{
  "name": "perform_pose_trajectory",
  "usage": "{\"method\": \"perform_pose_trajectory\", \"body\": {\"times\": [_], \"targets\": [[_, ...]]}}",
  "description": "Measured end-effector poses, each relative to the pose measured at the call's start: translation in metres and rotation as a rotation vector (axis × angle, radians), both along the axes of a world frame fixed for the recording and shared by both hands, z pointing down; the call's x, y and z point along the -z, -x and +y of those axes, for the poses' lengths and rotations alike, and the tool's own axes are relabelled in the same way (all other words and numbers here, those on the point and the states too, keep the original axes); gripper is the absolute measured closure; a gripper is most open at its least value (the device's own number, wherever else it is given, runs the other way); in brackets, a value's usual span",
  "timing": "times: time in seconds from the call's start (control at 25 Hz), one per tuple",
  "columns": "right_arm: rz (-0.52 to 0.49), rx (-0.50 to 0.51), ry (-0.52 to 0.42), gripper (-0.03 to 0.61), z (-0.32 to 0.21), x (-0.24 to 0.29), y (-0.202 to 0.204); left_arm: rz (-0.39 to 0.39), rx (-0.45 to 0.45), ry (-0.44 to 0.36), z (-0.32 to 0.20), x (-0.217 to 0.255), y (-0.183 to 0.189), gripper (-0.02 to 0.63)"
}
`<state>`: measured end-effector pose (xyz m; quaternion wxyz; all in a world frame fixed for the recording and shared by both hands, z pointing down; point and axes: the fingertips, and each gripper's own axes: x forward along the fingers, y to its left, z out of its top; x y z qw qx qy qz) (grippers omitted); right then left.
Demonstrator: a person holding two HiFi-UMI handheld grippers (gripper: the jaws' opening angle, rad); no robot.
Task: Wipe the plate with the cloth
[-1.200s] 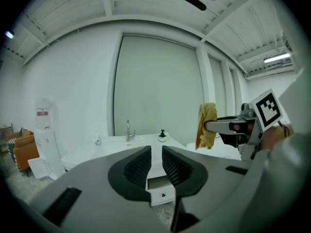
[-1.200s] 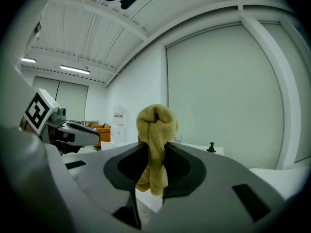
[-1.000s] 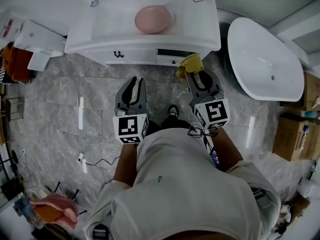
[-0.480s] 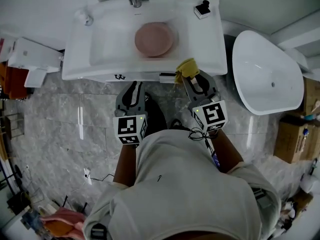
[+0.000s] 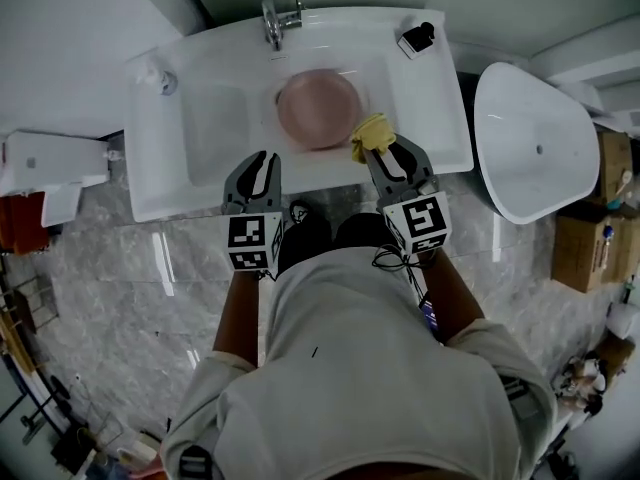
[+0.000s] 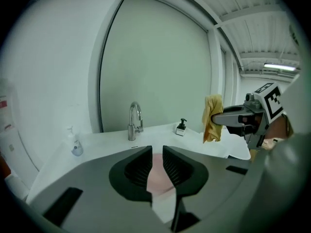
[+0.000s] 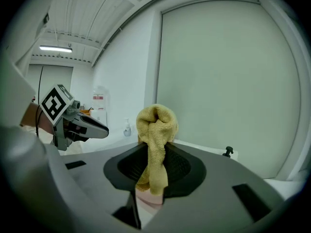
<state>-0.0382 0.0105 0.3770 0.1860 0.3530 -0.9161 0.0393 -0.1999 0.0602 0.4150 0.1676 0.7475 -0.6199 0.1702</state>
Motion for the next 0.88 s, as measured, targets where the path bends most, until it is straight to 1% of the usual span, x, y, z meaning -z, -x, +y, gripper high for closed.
{"method": "perform_pose_trajectory", "body": {"times": [0.24, 0.4, 0.44, 0.56, 0.6, 0.76, 0.88], "targets": [[0.096, -0.023, 0.116, 0.491, -0.039, -0.048, 0.019, 0.036, -0.041, 0.151, -0.037, -0.069, 0.025, 0.537], [0.119, -0.018, 0.198, 0.489, -0.073, -0.088, 0.024, 0.037, -0.05, 0.243, -0.065, -0.115, 0.029, 0.537], [0.118, -0.012, 0.223, 0.489, -0.079, -0.098, 0.025, 0.051, -0.044, 0.276, -0.07, -0.127, 0.029, 0.537], [0.123, 0.016, 0.291, 0.491, -0.098, -0.125, 0.034, 0.138, -0.001, 0.387, -0.081, -0.163, 0.03, 0.537], [0.128, 0.026, 0.309, 0.489, -0.105, -0.133, 0.036, 0.153, 0.014, 0.419, -0.085, -0.174, 0.03, 0.537], [0.162, 0.049, 0.387, 0.491, -0.127, -0.173, 0.04, 0.139, 0.034, 0.52, -0.102, -0.217, 0.03, 0.537], [0.187, 0.067, 0.451, 0.489, -0.135, -0.204, 0.038, 0.161, 0.035, 0.59, -0.11, -0.25, 0.024, 0.537]]}}
